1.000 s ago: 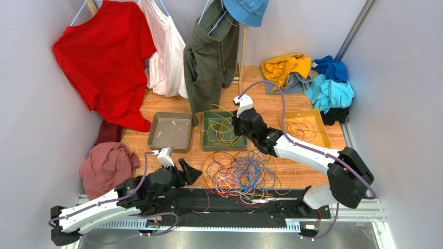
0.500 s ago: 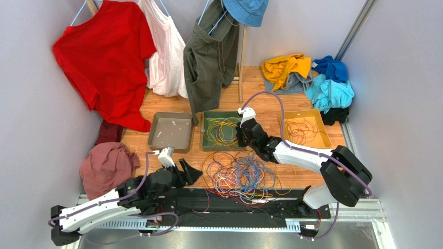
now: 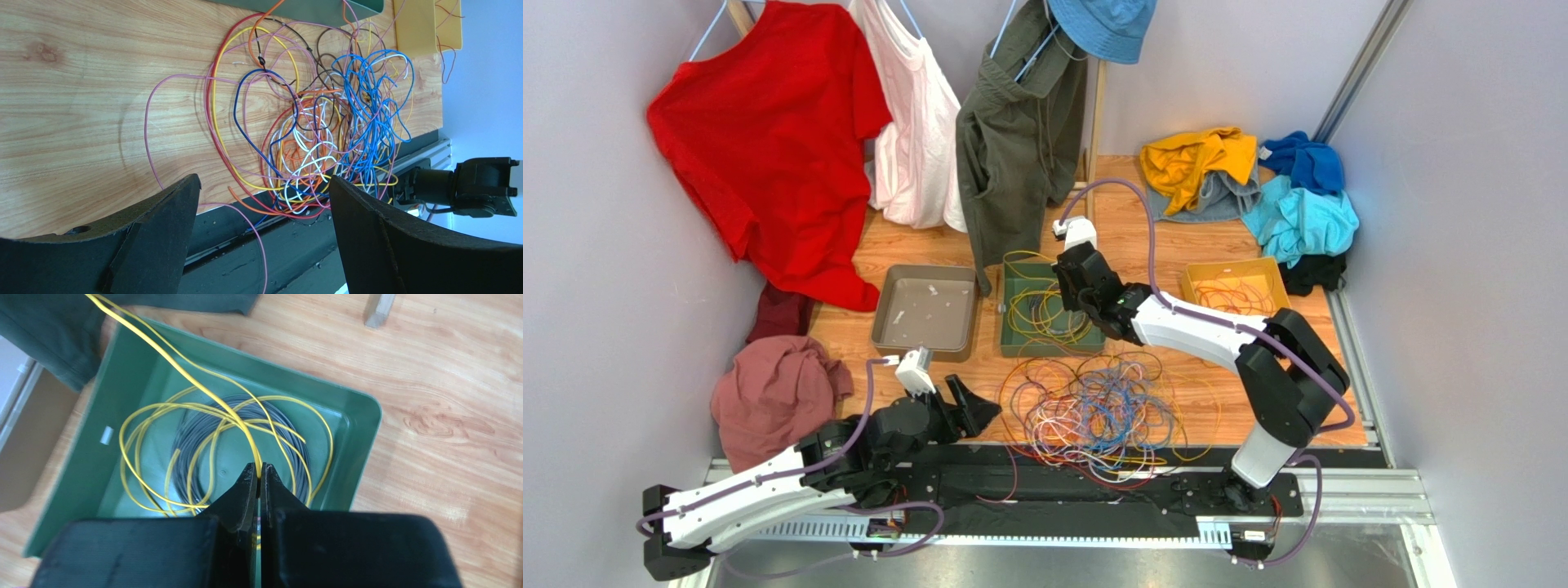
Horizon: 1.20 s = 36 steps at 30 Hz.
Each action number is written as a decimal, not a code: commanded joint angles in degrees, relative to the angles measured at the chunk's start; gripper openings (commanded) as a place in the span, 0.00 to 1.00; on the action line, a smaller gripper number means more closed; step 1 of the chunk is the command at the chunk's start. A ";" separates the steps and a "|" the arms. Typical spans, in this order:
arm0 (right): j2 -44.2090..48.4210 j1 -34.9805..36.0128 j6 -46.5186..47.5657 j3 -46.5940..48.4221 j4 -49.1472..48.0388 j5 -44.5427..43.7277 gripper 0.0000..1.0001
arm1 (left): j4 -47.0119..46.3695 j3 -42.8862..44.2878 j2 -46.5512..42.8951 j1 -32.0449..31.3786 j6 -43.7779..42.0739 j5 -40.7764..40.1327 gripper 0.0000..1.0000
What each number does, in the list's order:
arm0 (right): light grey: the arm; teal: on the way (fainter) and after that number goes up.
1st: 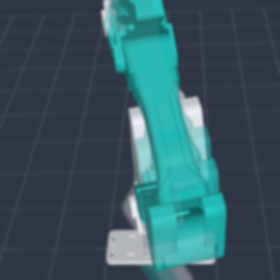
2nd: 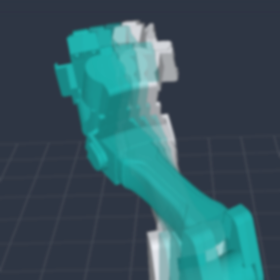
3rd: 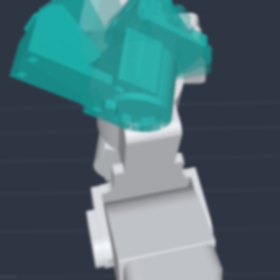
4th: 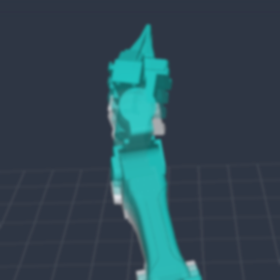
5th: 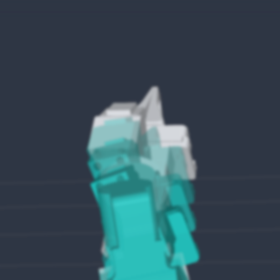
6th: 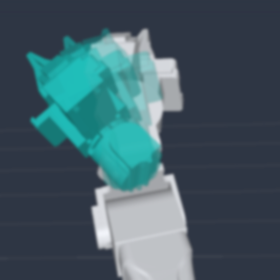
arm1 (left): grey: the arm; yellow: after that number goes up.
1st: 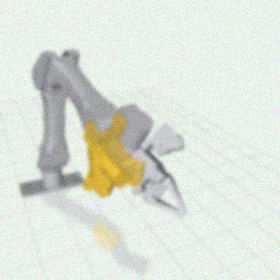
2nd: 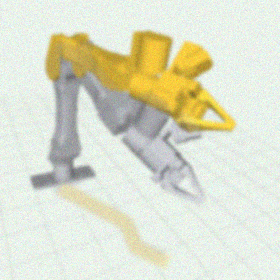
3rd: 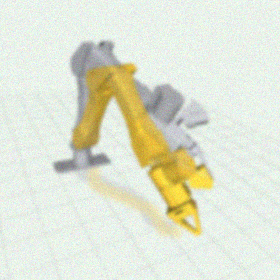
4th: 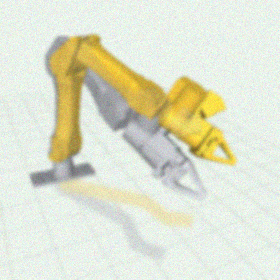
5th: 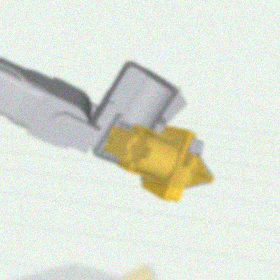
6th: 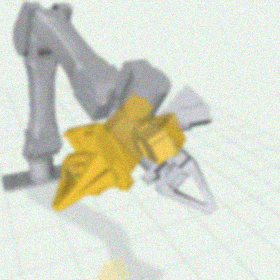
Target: Untangle the cables
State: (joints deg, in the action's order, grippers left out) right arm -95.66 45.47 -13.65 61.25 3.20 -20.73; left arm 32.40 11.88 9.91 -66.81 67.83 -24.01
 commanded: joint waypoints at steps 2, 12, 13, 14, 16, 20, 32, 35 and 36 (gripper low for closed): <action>2.31 -0.30 -1.81 -4.99 -0.99 0.69 0.00 | 0.91 0.07 -0.86 -0.25 0.46 0.19 0.86; 13.82 4.09 -3.31 -12.03 -1.80 -2.73 0.43 | -1.03 0.07 0.89 -0.25 0.28 -0.07 0.86; 14.87 4.18 -3.66 -11.95 -1.01 -3.08 0.45 | -1.03 0.25 1.07 -0.25 0.28 0.01 0.86; 16.71 4.27 -4.01 -11.34 -0.40 -3.26 0.47 | -1.03 0.42 1.16 -0.25 0.28 0.02 0.86; 18.65 4.71 -4.19 -10.81 1.53 -4.57 0.49 | -1.03 0.60 1.34 -0.25 0.37 0.02 0.86; 26.12 4.71 -6.56 -13.25 4.09 -7.56 0.51 | -1.11 0.60 1.25 -0.25 0.28 -0.07 0.86; 27.02 2.61 -11.92 -24.60 1.73 -9.42 0.52 | -4.19 -0.37 4.06 -0.25 0.46 1.95 0.86; 24.82 1.29 -12.72 -25.66 -0.65 -9.15 0.51 | -4.02 -0.37 4.24 -0.25 0.46 2.21 0.85; 24.12 1.02 -12.72 -25.75 -1.09 -9.15 0.50 | -4.01 -0.37 4.24 -0.25 0.46 2.21 0.85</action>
State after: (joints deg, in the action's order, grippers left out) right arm -69.80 47.99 -23.97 35.92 6.87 -28.49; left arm 30.37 11.51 13.74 -66.78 67.85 -22.68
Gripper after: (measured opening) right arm 0.513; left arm 0.857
